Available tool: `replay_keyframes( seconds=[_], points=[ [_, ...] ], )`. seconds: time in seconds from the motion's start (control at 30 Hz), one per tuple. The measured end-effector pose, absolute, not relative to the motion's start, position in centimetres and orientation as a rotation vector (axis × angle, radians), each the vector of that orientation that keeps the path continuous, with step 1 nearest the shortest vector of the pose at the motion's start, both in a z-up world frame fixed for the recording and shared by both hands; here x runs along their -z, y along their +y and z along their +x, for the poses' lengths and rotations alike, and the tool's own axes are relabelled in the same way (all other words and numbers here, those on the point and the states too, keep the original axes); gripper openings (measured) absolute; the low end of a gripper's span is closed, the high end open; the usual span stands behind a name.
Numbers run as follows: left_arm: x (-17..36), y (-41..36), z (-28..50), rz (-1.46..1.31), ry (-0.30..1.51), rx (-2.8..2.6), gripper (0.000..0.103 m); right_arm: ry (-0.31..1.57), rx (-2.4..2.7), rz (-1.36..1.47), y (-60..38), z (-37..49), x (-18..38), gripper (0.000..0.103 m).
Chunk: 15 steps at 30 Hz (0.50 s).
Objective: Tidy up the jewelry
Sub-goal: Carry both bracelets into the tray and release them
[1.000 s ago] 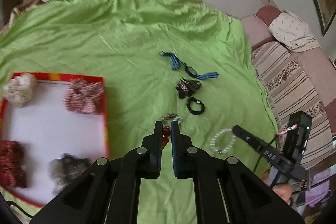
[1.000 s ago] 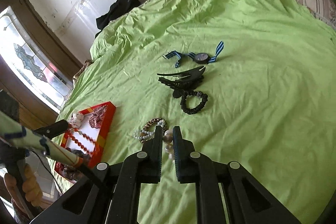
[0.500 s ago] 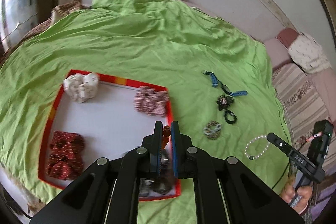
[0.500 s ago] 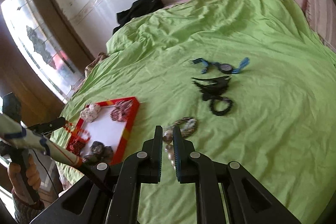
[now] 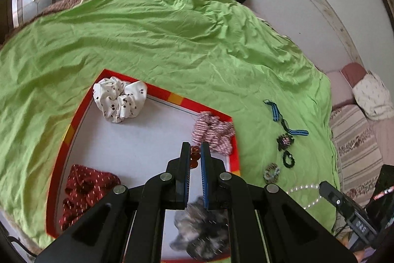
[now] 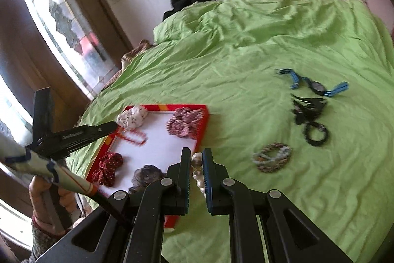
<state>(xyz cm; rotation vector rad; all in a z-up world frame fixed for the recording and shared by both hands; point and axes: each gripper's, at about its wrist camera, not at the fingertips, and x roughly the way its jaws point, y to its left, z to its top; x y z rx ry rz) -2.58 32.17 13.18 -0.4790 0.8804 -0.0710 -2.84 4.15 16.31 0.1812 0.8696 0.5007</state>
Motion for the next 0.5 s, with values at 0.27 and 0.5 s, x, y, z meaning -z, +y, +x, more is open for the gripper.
replay_keyframes(
  seconds=[0.27, 0.5],
  points=[
    [-9.0, 37.4, -1.3, -0.57, 0.931, 0.008, 0.008, 0.936, -0.577, 0.167, 11.2, 0.3, -14.9, 0.01],
    [-7.1, 41.3, -1.3, -0.595, 0.946, -0.116, 0.007, 0.965, -0.673, 0.116, 19.3, 2.1, -13.9, 0.011]
  ],
)
